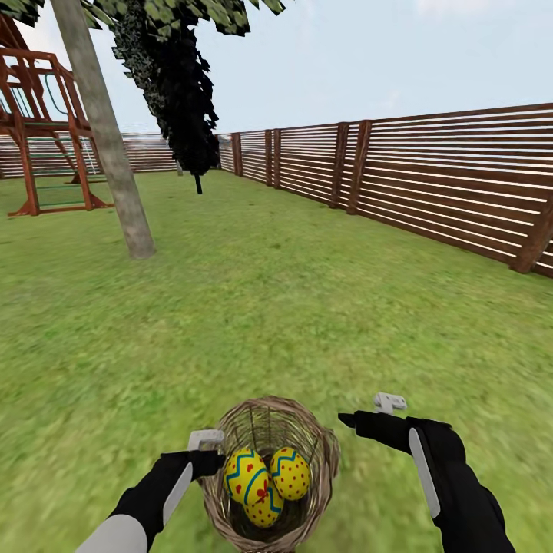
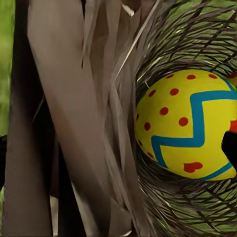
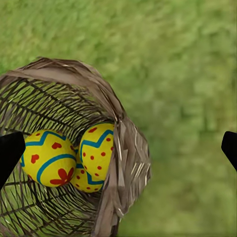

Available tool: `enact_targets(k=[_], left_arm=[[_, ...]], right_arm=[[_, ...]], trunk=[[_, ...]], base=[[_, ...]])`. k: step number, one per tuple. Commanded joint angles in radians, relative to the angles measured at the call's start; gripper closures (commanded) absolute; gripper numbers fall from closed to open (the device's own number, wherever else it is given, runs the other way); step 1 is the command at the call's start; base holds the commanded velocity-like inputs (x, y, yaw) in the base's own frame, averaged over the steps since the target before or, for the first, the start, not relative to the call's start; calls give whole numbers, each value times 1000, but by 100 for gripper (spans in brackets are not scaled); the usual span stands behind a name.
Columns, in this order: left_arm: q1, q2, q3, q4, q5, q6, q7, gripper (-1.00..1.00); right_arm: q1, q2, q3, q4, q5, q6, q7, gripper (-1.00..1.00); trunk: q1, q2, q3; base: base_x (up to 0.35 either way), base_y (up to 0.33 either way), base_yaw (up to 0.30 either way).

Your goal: Take the three Easter eggs out of the wicker basket on the lawn in the garden, then place them on the lawn next to a single tree (choose any tree) so that all three eggs are next to the same tree and none are left in the basket.

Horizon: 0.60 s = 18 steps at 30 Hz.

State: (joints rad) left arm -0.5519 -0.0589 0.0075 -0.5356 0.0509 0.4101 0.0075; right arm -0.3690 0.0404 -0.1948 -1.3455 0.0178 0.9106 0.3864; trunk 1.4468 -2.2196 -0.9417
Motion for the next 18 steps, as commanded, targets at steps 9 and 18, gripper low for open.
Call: enact_targets(k=[9, 18], left_arm=[[1, 2, -1, -4, 4, 5, 0, -100], [1, 1, -1, 4, 4, 6, 0, -100]], right_arm=[[-1, 1, -2, 0, 2, 5, 5, -100], [-1, 1, 0, 0, 4, 7, 5, -100]], trunk=[[0, 0, -1], [0, 0, -1]], base=[[0, 0, 0], [0, 0, 0]])
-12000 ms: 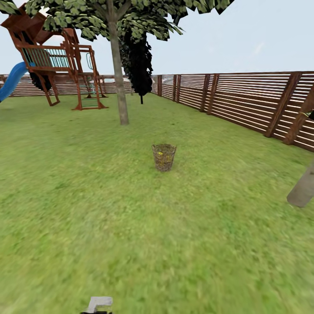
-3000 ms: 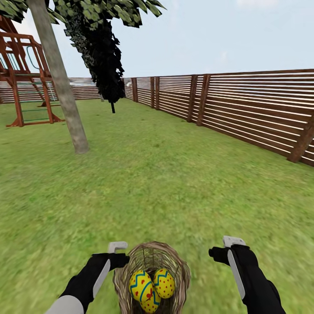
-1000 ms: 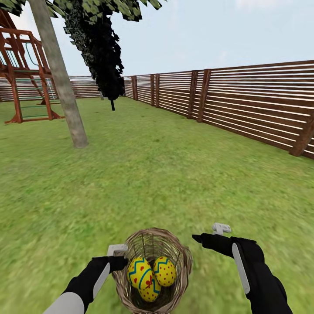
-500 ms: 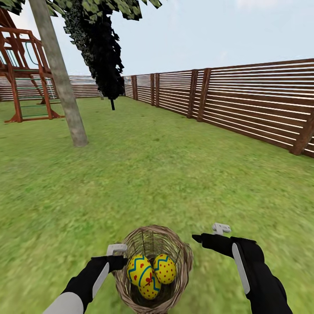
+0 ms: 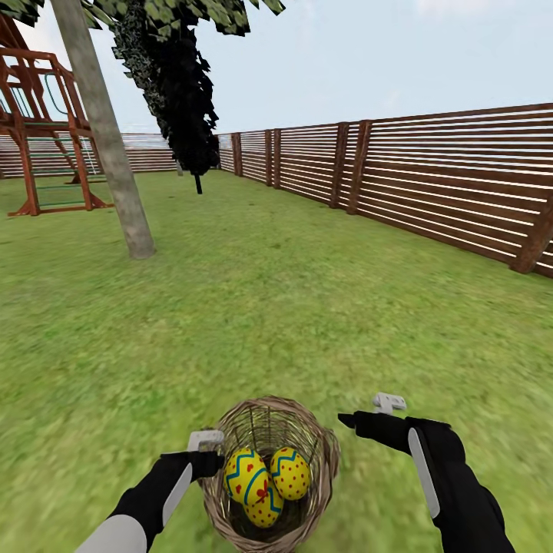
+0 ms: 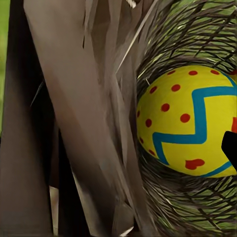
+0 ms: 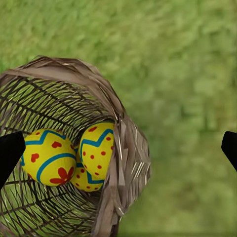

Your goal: Take the three Easter eggs out of the wicker basket on the lawn in the garden, then place them on the lawn next to a single tree (choose any tree) so that all three eggs are next to the same tree and none are left in the basket.

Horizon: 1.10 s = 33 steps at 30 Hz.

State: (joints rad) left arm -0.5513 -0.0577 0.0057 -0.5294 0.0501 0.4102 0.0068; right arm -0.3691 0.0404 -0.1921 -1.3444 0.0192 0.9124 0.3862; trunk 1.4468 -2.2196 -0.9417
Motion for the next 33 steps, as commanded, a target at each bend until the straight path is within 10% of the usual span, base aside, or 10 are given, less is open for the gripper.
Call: enact_targets(k=[1, 4, 5, 18, 33], left_arm=[[0, -1, 0, -2, 5, 6, 1, -100], [0, -2, -1, 0, 3, 7, 2, -100], [0, -2, -1, 0, 2, 7, 2, 100], [0, 0, 3, -13, 5, 7, 1, 100], [0, 0, 2, -8, 5, 7, -8, 100]], right_arm=[[-1, 1, -3, -1, 2, 5, 5, -100], [-1, 1, -2, 0, 2, 5, 5, -100], [-1, 1, -2, 0, 2, 5, 5, -100], [-1, -1, -3, 2, 1, 6, 5, -100], [-1, -1, -1, 2, 2, 5, 5, -100]], trunk=[[0, 0, -1], [0, 0, -1], [0, 0, -1], [0, 0, -1], [-58, 105, 46]], base=[[0, 0, 0], [0, 0, 0], [0, 0, 0], [0, 0, 0], [0, 0, 0]])
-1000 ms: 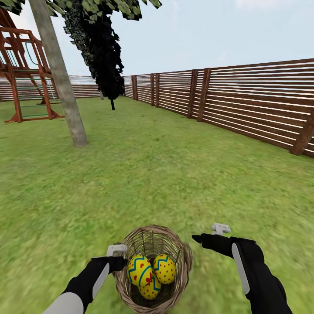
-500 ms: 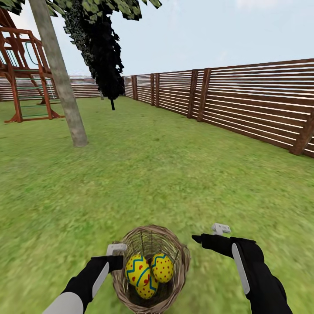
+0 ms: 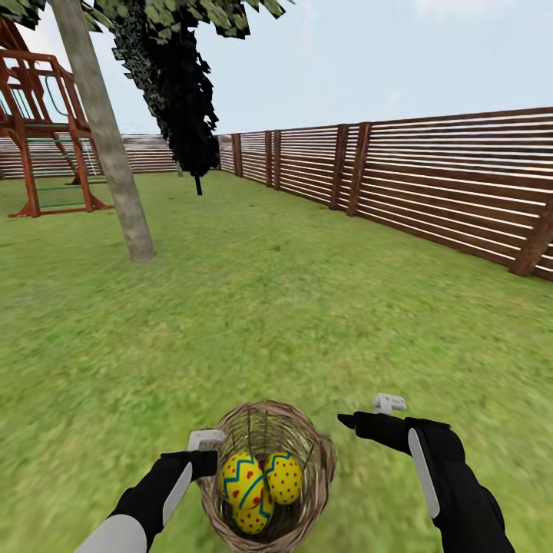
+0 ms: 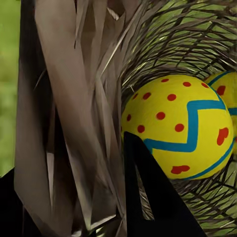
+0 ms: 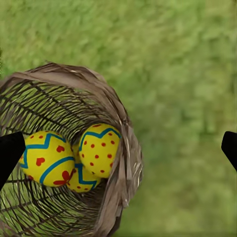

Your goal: Take the three Easter eggs out of the wicker basket on the lawn in the garden, then place them on the lawn next to a single tree (choose any tree) so that all three eggs are next to the same tree and none are left in the basket.

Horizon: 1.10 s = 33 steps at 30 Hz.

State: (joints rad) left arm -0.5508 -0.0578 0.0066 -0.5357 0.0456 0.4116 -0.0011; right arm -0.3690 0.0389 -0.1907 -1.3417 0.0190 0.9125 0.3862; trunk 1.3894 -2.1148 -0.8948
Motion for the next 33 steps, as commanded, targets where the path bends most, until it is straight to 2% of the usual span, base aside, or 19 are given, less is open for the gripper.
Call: enact_targets(k=[1, 14, 33], left_arm=[[0, 0, 1, -3, 10, 6, 0, 100], [-1, 1, 1, -3, 10, 6, -2, 100], [0, 3, 1, -6, 10, 6, -2, 100]], right_arm=[[-1, 1, -3, -1, 2, 5, 5, -100], [-1, 1, -9, -2, 2, 3, 3, -100], [-1, 1, -9, 1, 10, 3, -3, -100]], trunk=[[-4, 7, 2], [-54, 98, 43], [-127, 231, 103]], base=[[0, 0, 0], [0, 0, 1], [0, 0, 288]])
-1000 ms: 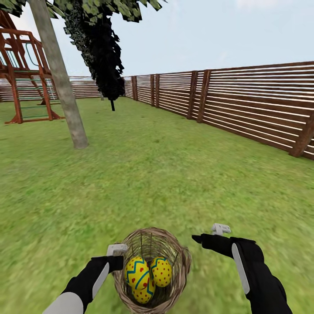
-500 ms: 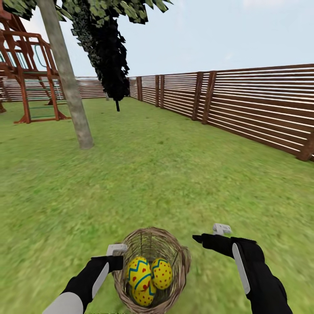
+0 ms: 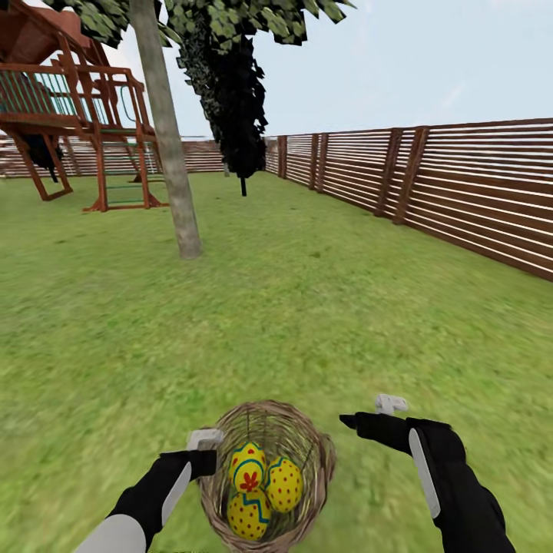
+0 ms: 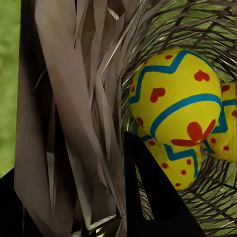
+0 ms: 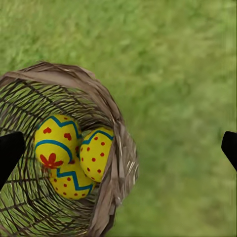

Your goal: Take the three Easter eggs out of the wicker basket on the lawn in the garden, then place them on the lawn next to a single tree (choose any tree) so that all three eggs are next to the same tree and none are left in the basket.

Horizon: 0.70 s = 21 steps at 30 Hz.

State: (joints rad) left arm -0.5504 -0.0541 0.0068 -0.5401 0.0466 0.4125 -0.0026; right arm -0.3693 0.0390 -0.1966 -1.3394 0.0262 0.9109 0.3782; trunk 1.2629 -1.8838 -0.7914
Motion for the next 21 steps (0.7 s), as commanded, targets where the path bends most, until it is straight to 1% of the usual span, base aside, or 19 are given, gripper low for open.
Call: enact_targets(k=[1, 6, 8, 9, 12, 21], left_arm=[[-1, 0, 1, -1, 9, 6, 0, 100], [-1, 0, 2, -3, 10, 8, 0, 100], [-2, 14, 5, -3, 10, 9, 1, 100], [-2, 17, 17, -3, 10, 9, 1, 100], [-1, 18, 22, -3, 10, 9, 1, 100], [-1, 17, 22, -3, 10, 9, 1, 100]], right_arm=[[0, 1, -3, -1, 3, 5, 5, -100], [0, 1, -3, -1, 3, 5, 5, -100], [0, 1, -3, -1, 3, 5, 5, -100], [0, 1, -3, 0, 3, 5, 5, -100], [0, 1, -3, 0, 2, 5, 5, -100], [0, 1, -3, 1, -1, 4, 2, -100]], trunk=[[-4, 7, 2], [-23, 42, 18], [-31, 56, 24], [-35, 63, 27], [-46, 84, 37], [-81, 147, 65]], base=[[0, 0, 296], [0, 0, 296], [0, 0, 296], [0, 0, 296], [0, 0, 296], [0, 0, 296]])
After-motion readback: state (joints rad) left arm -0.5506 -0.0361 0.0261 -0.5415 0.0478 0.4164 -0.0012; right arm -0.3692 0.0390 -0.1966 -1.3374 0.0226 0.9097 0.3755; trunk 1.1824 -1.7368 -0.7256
